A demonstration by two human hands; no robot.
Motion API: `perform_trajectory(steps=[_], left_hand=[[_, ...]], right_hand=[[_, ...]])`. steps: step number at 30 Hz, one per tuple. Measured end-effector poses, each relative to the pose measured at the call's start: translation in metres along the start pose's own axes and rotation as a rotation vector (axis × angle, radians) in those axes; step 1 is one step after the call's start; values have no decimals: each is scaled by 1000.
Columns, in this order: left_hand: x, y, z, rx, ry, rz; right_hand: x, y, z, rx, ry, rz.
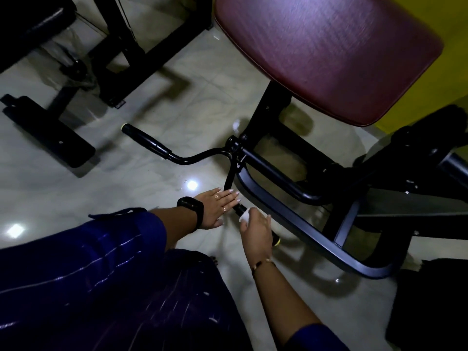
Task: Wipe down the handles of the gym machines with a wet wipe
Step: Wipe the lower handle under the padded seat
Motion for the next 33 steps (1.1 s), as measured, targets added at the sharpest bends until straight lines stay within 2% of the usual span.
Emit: perform_trajectory(steps=[5,9,14,19,24,30,33], left_hand=[[3,1,0,17,25,25],[4,2,-1,29,27,38],[3,0,-1,46,36,51],[5,0,-1,47,49,39],[7,-1,-1,45,64,52],[7,-6,-3,63,66,61],[7,-6,-3,72,66,63]], right_hand=[[-5,0,-12,-84,-25,-54],[32,13,16,15,-95,-68],[49,16,35,132,-66,67],[1,-2,-2,11,55,62],[-13,1,-16,-28,49,0],[55,17,27,58,-215,-170],[59,23,33,43,-292,-165]])
Point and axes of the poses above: each hand's wrist, its own z-axis away from the middle knuckle, its own y-axis out of the back of the hand, x = y × z, the point moved 7 cm from there along -z, towards the middle knuckle, and after that the axes turned 5 degrees about x, right-handed, at the moved point
